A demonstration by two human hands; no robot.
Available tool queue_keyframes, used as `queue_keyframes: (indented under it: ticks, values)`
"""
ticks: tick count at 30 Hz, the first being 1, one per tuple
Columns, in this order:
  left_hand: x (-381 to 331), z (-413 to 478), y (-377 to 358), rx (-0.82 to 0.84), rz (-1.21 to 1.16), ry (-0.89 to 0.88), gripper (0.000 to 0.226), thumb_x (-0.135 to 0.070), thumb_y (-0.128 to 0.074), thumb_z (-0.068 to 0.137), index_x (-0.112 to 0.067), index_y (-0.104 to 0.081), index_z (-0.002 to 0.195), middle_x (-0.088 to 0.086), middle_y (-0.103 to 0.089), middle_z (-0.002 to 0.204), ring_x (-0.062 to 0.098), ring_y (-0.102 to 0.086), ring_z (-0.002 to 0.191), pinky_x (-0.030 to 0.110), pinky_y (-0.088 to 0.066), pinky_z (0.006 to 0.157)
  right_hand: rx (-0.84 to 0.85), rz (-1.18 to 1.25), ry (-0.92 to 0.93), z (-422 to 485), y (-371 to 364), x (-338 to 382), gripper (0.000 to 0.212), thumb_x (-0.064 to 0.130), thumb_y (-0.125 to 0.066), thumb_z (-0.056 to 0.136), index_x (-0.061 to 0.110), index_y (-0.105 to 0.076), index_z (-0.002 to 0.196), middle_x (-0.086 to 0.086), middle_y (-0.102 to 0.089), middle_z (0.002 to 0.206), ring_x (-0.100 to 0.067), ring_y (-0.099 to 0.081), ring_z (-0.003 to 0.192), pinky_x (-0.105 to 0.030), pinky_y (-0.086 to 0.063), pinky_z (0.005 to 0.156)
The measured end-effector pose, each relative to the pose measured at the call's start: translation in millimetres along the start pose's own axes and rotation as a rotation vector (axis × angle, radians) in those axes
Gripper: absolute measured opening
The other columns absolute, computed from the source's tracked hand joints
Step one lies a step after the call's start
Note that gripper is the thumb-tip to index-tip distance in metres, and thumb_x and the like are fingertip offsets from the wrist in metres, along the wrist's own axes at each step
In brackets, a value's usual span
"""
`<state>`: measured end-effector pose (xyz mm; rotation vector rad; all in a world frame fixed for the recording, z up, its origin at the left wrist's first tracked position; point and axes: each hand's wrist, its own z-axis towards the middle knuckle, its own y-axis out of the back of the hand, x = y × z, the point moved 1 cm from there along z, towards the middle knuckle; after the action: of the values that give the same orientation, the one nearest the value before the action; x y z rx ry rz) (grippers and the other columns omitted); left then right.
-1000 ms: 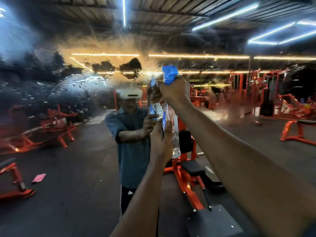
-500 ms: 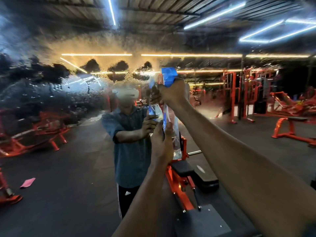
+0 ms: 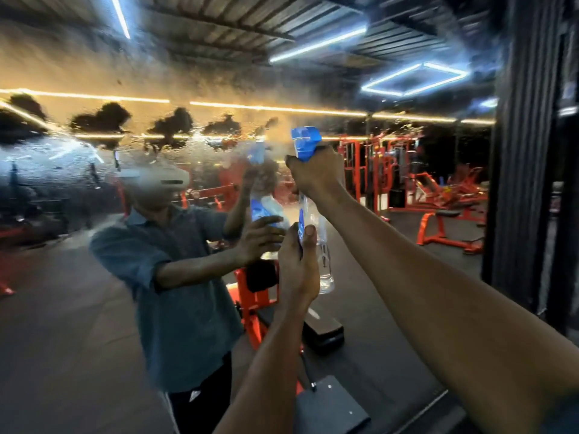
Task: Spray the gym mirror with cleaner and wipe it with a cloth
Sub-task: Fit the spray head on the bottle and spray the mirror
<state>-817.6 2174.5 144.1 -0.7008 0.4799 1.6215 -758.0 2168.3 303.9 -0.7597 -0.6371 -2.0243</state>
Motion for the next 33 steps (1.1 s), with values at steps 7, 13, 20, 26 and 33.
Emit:
queue_keyframes:
  ticks: [7, 13, 20, 26, 33]
  values:
    - [21, 10, -49, 0.080, -0.019, -0.019, 0.056, -0.070, -0.036, 0.095, -0.021, -0.062, 0.099, -0.007, -0.062, 0.082, 0.004, -0.058, 0.075, 0.025, -0.045, 0.072, -0.019, -0.054, -0.024, 26, 29, -37, 0.035, 0.026, -0.074, 0.091, 0.020, -0.053, 0.063, 0.003, -0.057, 0.064, -0.014, -0.055, 0.064, -0.027, -0.042, 0.063]
    - [31, 18, -90, 0.124, -0.007, -0.042, 0.057, -0.071, -0.033, 0.094, -0.022, -0.061, 0.101, -0.010, -0.060, 0.083, -0.004, -0.057, 0.077, 0.011, -0.038, 0.069, -0.155, -0.104, -0.046, 45, 53, -62, 0.024, 0.026, -0.073, 0.091, 0.006, -0.068, 0.078, -0.001, -0.062, 0.067, -0.018, -0.061, 0.065, -0.028, -0.045, 0.060]
    - [42, 21, -144, 0.163, -0.115, 0.021, 0.075, -0.075, -0.034, 0.091, -0.009, -0.067, 0.109, -0.013, -0.064, 0.077, 0.007, -0.059, 0.071, 0.032, -0.046, 0.070, -0.150, -0.156, -0.058, 75, 89, -95, 0.031, 0.028, -0.077, 0.090, 0.017, -0.057, 0.069, 0.007, -0.053, 0.062, -0.009, -0.051, 0.058, -0.022, -0.042, 0.057]
    - [43, 23, -191, 0.191, -0.084, -0.009, 0.059, -0.076, -0.032, 0.089, -0.027, -0.064, 0.093, -0.009, -0.063, 0.081, -0.001, -0.059, 0.078, 0.024, -0.045, 0.073, -0.188, -0.175, -0.092, 100, 125, -121, 0.023, 0.028, -0.073, 0.091, 0.013, -0.063, 0.076, 0.007, -0.053, 0.063, -0.003, -0.049, 0.056, -0.010, -0.036, 0.045]
    - [55, 26, -256, 0.275, -0.107, 0.064, 0.048, -0.076, -0.035, 0.091, -0.034, -0.058, 0.086, -0.018, -0.060, 0.071, 0.003, -0.055, 0.071, 0.032, -0.045, 0.071, -0.328, -0.194, -0.139, 123, 171, -161, 0.014, 0.023, -0.069, 0.089, 0.010, -0.069, 0.083, -0.001, -0.067, 0.072, -0.022, -0.069, 0.073, -0.031, -0.055, 0.066]
